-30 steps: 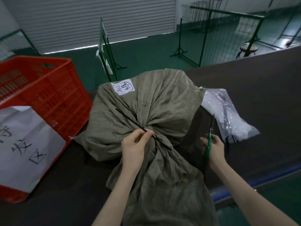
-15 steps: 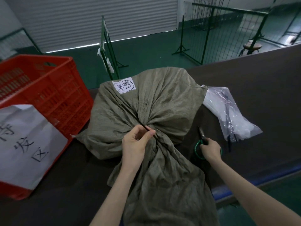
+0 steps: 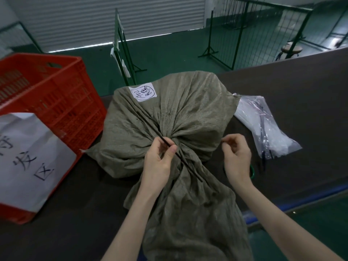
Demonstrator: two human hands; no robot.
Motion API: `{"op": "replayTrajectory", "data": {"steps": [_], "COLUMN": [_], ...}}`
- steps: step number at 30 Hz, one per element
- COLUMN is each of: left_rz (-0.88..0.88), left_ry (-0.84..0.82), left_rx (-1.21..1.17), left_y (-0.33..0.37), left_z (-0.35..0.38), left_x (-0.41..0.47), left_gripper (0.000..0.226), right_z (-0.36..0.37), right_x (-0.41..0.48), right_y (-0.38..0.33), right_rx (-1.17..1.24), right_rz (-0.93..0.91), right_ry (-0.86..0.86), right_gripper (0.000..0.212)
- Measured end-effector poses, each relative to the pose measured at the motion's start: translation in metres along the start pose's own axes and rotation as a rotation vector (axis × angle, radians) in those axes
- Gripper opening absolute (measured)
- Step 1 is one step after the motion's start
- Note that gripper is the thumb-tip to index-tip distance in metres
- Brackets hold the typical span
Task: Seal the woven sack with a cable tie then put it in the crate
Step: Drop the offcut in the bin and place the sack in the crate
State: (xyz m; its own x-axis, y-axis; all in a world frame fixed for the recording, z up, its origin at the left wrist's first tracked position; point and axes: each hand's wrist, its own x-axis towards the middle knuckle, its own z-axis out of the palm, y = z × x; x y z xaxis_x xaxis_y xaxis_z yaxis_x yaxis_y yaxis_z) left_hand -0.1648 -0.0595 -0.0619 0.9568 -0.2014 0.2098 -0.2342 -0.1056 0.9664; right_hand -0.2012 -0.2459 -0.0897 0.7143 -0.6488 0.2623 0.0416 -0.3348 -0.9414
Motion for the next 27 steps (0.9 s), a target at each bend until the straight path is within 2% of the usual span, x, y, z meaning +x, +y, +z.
{"op": "replayTrajectory", "data": {"steps": [4,9,11,16,21,27], "left_rz": [0.016,0.045,0.024,-0.034,-0.111,-0.115], "left_ry": [0.017,0.124,0.168,0.24,0.397,0.611], "left_rx": [-0.059,-0.068,-0.075,-0.146,-0.414,-0.477], "left_y": [0.005,0.008,0.005,-0.017,-0.033,-0.049], "left_z": [-0.007,-0.027,-0.039,-0.075,-0.121,-0.182], "left_x": [-0.004,-0.009,-0.011,-0.023,-0.035,-0.063], "left_gripper": [0.016,0.013,0.012,0.013,0.025,0.025], "right_z": [0.011,0.03,0.036,0.053,0.072,0.097], "right_x": [-0.024,-0.048,-0.055,-0.067,-0.081,-0.104], "right_y": [-0.041,-0.058,-0.062,-0.072,-0.077,-0.08], "right_rx": [0.155,0.025,-0.002,-0.067,-0.108,-0.162], "right_rz": [-0.042,-0.022,-0.051,-0.128,-0.163,-0.21], "right_ry": [-0.393,-0.771,-0.831,-0.86,-0.958,-1.097], "right_gripper": [0.008,0.011,0.015,0.02,0.02,0.02]}}
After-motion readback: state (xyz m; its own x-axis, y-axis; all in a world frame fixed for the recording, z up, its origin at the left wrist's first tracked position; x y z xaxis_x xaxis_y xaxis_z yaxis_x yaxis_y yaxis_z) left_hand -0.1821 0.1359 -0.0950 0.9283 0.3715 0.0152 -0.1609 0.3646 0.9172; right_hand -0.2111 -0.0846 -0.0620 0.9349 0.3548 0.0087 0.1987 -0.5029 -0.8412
